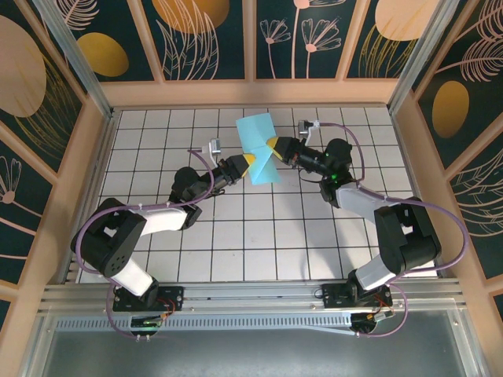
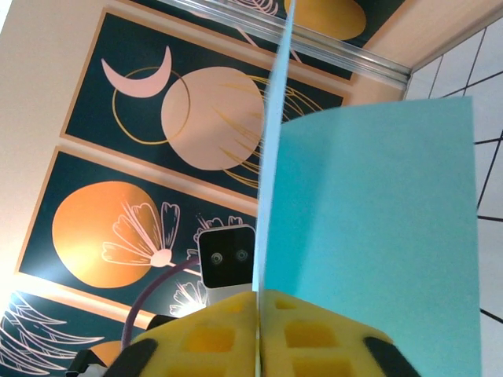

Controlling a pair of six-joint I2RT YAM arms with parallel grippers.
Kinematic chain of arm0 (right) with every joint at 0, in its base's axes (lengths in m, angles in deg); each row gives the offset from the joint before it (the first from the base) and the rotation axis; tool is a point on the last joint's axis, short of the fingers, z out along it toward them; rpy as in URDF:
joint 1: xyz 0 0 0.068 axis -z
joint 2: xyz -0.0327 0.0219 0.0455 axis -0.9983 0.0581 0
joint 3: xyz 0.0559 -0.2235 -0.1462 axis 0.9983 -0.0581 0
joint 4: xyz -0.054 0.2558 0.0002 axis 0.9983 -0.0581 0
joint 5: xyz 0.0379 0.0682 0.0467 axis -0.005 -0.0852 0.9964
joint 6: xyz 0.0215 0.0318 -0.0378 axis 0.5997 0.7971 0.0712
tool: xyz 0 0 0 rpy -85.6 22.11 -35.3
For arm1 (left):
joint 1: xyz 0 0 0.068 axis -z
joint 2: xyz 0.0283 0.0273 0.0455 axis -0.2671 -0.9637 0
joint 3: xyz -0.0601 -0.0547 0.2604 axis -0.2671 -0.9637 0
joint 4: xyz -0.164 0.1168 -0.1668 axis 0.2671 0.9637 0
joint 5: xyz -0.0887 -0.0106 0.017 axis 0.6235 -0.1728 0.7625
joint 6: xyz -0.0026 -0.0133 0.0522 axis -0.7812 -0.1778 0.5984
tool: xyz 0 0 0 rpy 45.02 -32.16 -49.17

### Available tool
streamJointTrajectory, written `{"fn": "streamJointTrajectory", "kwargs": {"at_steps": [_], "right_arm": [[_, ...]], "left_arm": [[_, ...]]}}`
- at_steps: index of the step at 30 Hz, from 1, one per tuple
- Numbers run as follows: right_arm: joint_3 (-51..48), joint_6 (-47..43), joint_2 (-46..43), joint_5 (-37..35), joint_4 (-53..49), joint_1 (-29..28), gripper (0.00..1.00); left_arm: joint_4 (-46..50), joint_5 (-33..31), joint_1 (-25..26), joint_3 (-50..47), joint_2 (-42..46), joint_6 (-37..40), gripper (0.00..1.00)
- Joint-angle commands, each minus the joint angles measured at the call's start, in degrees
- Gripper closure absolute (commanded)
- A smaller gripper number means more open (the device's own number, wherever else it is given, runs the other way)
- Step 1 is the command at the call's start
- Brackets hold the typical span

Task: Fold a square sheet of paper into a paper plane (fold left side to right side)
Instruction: Turn over the paper at the center of the table.

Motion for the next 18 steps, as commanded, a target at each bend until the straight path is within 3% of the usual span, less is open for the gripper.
{"fn": "streamJointTrajectory", "kwargs": {"at_steps": [1, 5, 8, 13, 18], "right_arm": [[-0.3, -4.8, -2.6, -1.3, -4.0, -0.5, 0.83], [0.6, -12.7, -6.5, -4.2, -15.1, -0.1, 0.7], [2.7, -22.7, -10.5, -10.0, -29.1, -0.1, 0.59], [7.1, -37.7, -16.9, -24.6, -50.1, 0.1, 0.42], [7.8, -45.5, -21.2, -37.8, -59.5, 0.8, 0.35]], "left_arm": [[2.1, -0.5, 0.4, 0.9, 1.9, 2.6, 0.84], [8.1, -1.2, 0.4, 0.8, 4.6, 6.2, 0.93], [14.9, -1.7, 0.4, 1.1, 7.4, 10.4, 0.98], [33.9, -4.4, 0.4, 3.8, 12.8, 21.0, 1.0], [58.4, -11.8, 0.4, 10.6, 16.7, 32.9, 1.0]]}}
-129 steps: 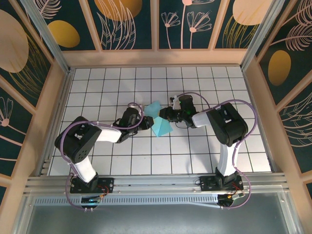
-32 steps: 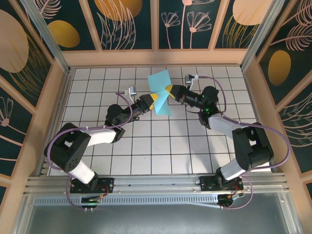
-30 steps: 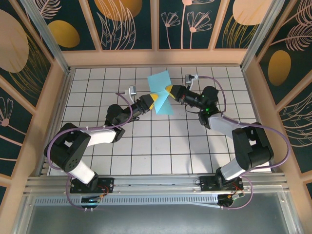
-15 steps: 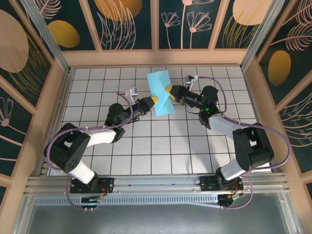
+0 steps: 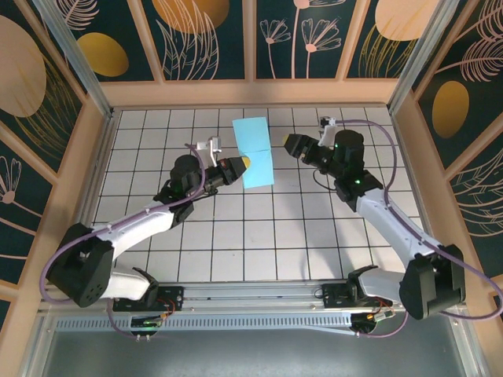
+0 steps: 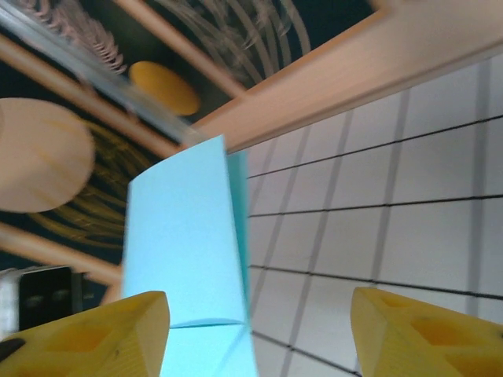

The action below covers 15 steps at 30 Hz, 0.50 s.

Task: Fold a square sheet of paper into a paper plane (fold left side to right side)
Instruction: Turn over the paper at the center of the table.

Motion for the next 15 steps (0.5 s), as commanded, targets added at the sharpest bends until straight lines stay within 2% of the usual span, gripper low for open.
{"fn": "streamJointTrajectory", "kwargs": {"at_steps": [1, 7, 12, 15], "right_arm": [[0.8, -10.2, -2.9, -14.5, -11.6, 0.7, 0.32], [-3.5, -13.5, -6.1, -24.7, -13.2, 3.3, 0.16], [-7.3, -13.0, -6.5, -27.6, -12.2, 6.2, 0.02], [-9.3, -12.6, -6.1, -27.6, -10.9, 7.3, 0.01]], "left_arm": [[22.8, -7.6, 0.1, 5.7, 3.0, 12.1, 1.0], [40.8, -16.8, 0.2, 10.8, 5.4, 17.3, 1.0], [51.3, -26.4, 3.1, 12.7, 6.6, 16.8, 1.0], [58.8, -33.7, 6.6, 17.7, 4.7, 15.2, 1.0]]}}
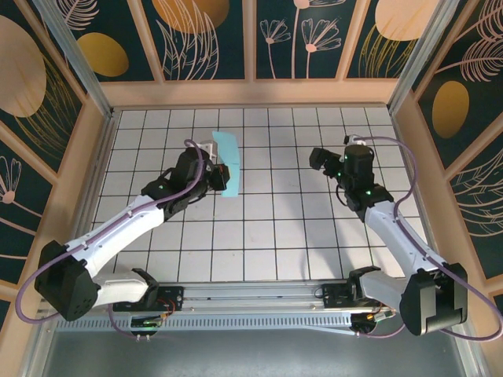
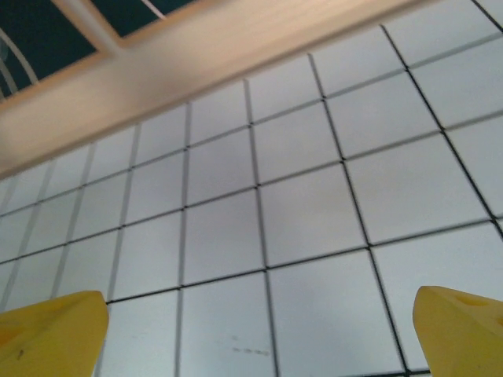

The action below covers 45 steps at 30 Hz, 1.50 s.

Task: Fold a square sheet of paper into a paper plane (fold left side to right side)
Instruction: Turn over the paper at the center of the table.

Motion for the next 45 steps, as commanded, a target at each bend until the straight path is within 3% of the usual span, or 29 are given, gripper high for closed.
{"fn": "streamJointTrajectory", "kwargs": {"at_steps": [1, 9, 16, 21, 30, 41, 45], "right_arm": [[-2.0, -0.3, -0.6, -3.1, 1.3, 1.2, 0.01], [-4.7, 0.6, 0.8, -3.1, 3.2, 3.0, 0.01], [-6.5, 2.7, 0.5, -3.7, 3.6, 5.7, 0.01], [-8.2, 4.0, -1.4, -3.3, 4.6, 7.5, 0.01], [-9.3, 3.4, -2.4, -0.6, 5.8, 9.3, 0.01], [-9.4, 2.7, -1.0, 3.0, 6.5, 10.1, 0.01], [-9.1, 2.1, -0.3, 5.0, 6.1, 10.3, 0.01]], "left_arm": [[13.9, -11.9, 4.0, 5.7, -1.6, -0.4, 1.0], [36.4, -29.6, 14.4, 21.2, -17.4, -10.2, 1.0], [47.8, -35.0, 17.5, 30.5, -31.4, -20.4, 1.0], [48.0, -33.1, 17.7, 31.2, -37.4, -25.0, 1.0], [51.2, -31.8, 17.8, 37.2, -46.5, -25.8, 1.0], [35.1, -16.2, 17.4, 36.7, -48.7, -21.7, 0.86], [33.0, -14.6, 16.9, 38.0, -50.0, -21.0, 0.81]]}}
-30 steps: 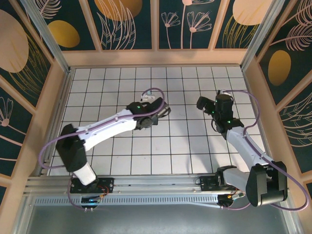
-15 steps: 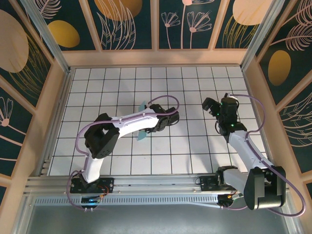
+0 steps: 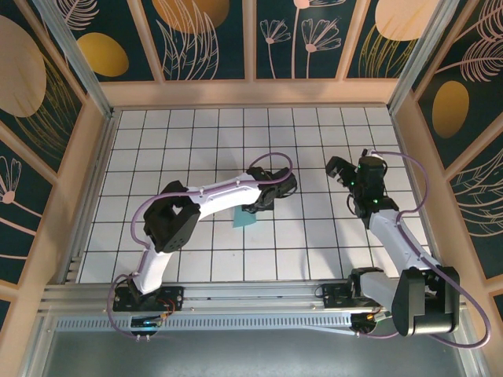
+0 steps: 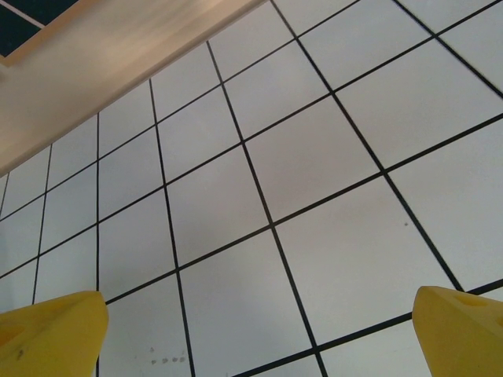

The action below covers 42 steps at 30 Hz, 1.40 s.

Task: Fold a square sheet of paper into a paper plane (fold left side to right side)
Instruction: Turn over the paper at the center of the table, then third fold the triangle at the center of the table.

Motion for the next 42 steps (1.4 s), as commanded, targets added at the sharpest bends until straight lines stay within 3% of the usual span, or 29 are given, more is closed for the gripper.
{"fn": "streamJointTrajectory", "kwargs": {"at_steps": [1, 12, 18, 22, 29, 33, 39, 42], "right_arm": [[-0.9, -0.9, 0.6, 2.4, 1.4, 0.6, 0.01], [0.9, -3.1, 1.4, 5.9, -1.3, 1.2, 0.01], [3.8, -4.2, 1.0, 12.6, -3.6, 1.7, 0.01], [5.9, -3.9, 1.5, 19.6, -5.0, 1.7, 0.07], [8.3, -0.4, 5.1, 31.6, -5.8, 1.0, 0.26], [9.7, 1.7, 7.9, 32.7, -6.3, -2.3, 0.31], [12.9, 5.2, 14.6, 30.3, -4.5, -12.9, 0.37], [14.5, 7.5, 20.0, 31.3, -2.1, -17.7, 0.49]], "left_arm": [[-3.3, 4.4, -0.7, 1.2, -2.0, 1.2, 0.79], [-12.0, 11.5, -2.7, 1.0, 0.4, 3.6, 0.53], [-22.0, 15.9, -4.8, -4.4, 8.0, 6.1, 0.42], [-31.9, 19.8, -8.2, -12.6, 15.9, 7.3, 0.4], [-45.9, 25.1, -14.7, -27.9, 27.6, 9.2, 0.39], [-55.6, 28.8, -19.4, -38.2, 33.9, 6.7, 0.38], [-58.5, 25.8, -23.3, -46.6, 39.8, 9.0, 0.33], [-60.4, 25.7, -25.4, -50.2, 42.5, 8.6, 0.31]]}}
